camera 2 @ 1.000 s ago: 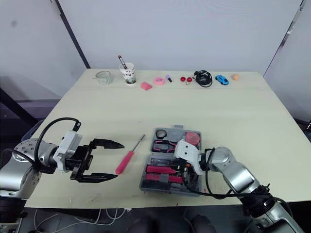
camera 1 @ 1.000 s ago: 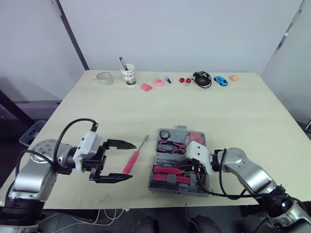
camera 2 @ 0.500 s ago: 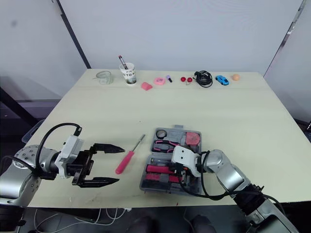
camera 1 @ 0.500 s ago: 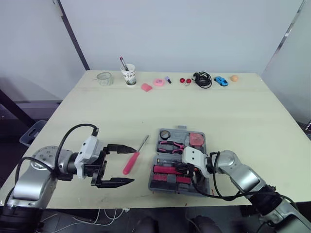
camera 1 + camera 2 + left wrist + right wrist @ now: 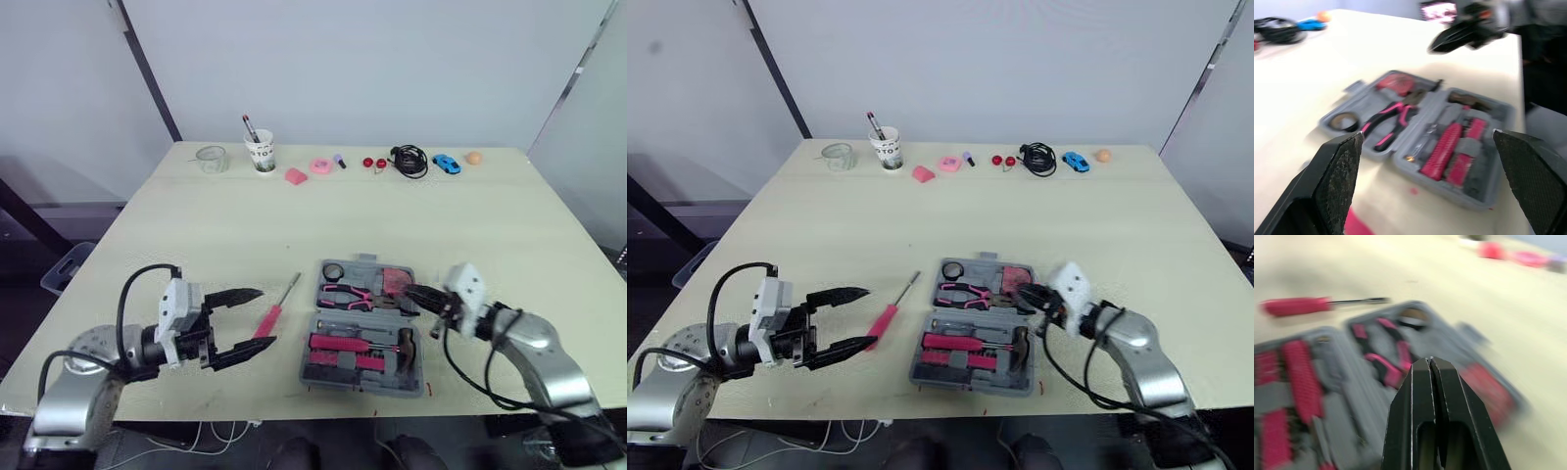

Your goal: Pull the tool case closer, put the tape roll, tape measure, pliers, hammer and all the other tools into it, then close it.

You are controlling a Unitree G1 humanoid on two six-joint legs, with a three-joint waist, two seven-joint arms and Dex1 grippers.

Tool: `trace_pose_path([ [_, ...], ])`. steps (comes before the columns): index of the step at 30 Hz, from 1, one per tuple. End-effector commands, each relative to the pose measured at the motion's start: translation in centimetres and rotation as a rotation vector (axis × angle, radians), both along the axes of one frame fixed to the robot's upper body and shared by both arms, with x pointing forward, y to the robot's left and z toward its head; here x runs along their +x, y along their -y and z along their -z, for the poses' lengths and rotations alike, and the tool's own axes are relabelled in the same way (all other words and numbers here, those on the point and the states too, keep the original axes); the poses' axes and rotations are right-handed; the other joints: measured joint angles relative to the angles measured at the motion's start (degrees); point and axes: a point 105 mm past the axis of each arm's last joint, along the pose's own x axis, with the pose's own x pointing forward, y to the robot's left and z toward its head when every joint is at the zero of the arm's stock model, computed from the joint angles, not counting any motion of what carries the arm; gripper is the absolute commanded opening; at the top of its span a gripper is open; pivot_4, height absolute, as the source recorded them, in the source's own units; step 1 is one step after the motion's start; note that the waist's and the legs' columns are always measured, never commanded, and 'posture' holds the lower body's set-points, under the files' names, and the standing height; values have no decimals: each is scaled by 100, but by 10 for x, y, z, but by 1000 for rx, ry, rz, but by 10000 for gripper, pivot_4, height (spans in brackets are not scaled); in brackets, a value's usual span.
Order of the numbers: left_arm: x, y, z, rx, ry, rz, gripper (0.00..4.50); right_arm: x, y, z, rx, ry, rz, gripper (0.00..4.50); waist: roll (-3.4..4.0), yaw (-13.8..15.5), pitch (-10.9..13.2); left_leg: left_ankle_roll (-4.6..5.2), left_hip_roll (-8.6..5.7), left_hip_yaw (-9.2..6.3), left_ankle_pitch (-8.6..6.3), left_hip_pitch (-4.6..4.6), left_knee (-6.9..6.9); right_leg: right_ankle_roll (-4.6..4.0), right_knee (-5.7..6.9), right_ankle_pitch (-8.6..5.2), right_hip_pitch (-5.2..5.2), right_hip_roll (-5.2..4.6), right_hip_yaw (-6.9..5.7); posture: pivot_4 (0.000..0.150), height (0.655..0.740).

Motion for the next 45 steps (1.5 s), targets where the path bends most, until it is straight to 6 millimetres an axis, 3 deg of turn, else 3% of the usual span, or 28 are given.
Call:
trace_pose_path([
  [1,-1,-10,-2,-24,39,-110,45000,-9,27,-10,13,62,86,13370,0,-1,0,0,0,1,0,1,0,0,0,0,0,0,0,1500,7400],
  [2,-3,-13,3,-23,30,-138,45000,-13,35,-7,11,50,110,17041,0,-1,0,0,0,0,0,1,0,0,1,0,0,0,0,1500,7400],
  [7,-13,-30,21,-9,6,-259,45000,-34,65,5,25,-6,207,44223,0,2,-3,0,1,3,0,7,0,-18,2,-10,3,-1,4,1500,7400],
  [10,-26,-49,35,-16,-22,-391,45000,-62,97,24,18,-73,307,44749,1,12,-8,0,2,3,0,7,0,-20,0,-11,3,-3,3,1500,7400],
  [14,-39,-66,45,-31,-50,-518,45000,-85,123,36,47,-116,408,44749,-7,10,-15,1,1,5,-2,5,-8,-20,-14,-13,4,-8,1,1500,7400],
  [20,-53,-69,45,-40,-70,-564,45000,-111,144,43,36,-142,444,44749,-11,-1,-35,0,17,2,-2,23,0,-20,-6,-13,3,-18,6,1500,7400],
  [26,-50,-61,46,-34,-75,-538,45000,-117,151,48,31,-146,437,44749,-9,4,-35,0,15,0,-3,17,-3,-22,-12,-13,1,-23,5,1500,7400],
  [30,-36,-49,46,-29,-67,-542,45000,-108,140,40,27,-111,351,44749,-2,7,-37,1,13,2,-3,16,-2,-22,-11,-12,2,-24,7,1500,7400],
  [35,-24,-34,43,-5,-89,-561,45000,-96,113,21,38,-89,170,44749,-2,2,-40,1,11,3,-2,16,-2,-22,-8,-12,5,-22,7,1500,7400],
  [45,17,-7,36,12,-110,-731,45000,-76,43,-23,28,-48,-245,44749,-6,20,-42,2,-3,2,-1,13,2,-20,-4,-10,8,-18,2,1500,7400],
])
